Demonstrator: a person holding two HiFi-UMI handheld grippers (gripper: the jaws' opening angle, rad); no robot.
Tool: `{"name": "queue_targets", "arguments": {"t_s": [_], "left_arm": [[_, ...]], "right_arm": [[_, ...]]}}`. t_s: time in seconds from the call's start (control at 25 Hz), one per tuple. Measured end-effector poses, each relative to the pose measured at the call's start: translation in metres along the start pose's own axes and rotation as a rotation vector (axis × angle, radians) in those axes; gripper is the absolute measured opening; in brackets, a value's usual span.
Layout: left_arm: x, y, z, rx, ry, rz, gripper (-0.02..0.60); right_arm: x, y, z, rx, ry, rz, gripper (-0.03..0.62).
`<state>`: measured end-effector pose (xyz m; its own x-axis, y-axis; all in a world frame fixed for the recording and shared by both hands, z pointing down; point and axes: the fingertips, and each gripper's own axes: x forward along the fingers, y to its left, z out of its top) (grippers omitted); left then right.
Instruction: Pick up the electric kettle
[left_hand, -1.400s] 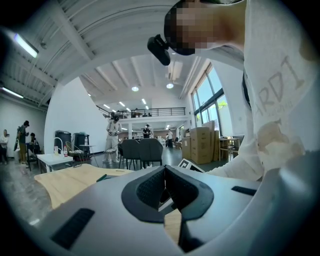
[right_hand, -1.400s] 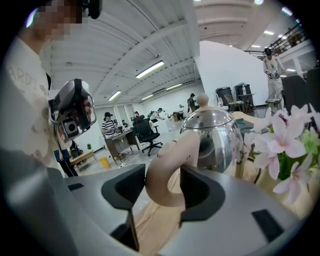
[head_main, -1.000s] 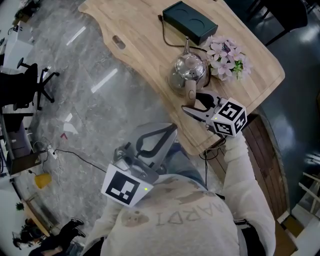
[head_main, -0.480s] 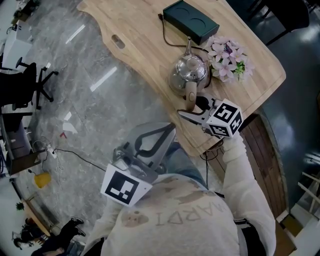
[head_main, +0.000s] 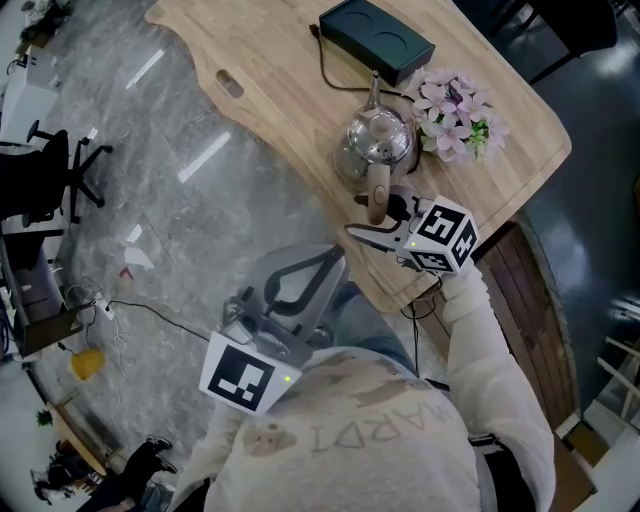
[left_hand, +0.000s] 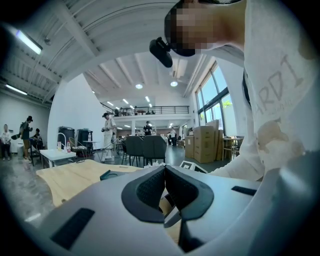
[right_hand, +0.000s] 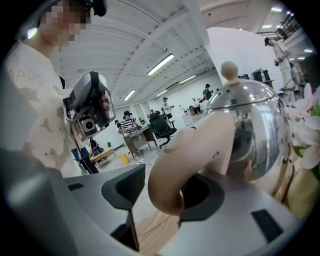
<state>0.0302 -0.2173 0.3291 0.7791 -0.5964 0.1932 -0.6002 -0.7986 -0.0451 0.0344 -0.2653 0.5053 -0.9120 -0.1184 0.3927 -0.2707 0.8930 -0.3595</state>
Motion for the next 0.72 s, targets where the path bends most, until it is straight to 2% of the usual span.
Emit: {"name": "queue_targets", "arguments": {"t_s": [0.4,0.72], "left_arm": [[0.005,0.004,-0.004,-0.007,0.003,0.003,0.014],[0.006,0.000,-0.005,-0.009,-0.001,0.005,0.013]], "right_arm": [[0.012,0.003,0.002,-0.015,0.000,0.036,0.212],[0.020,-0.001,0.007,-0.002,-0.053,-0.038,0.193]]}}
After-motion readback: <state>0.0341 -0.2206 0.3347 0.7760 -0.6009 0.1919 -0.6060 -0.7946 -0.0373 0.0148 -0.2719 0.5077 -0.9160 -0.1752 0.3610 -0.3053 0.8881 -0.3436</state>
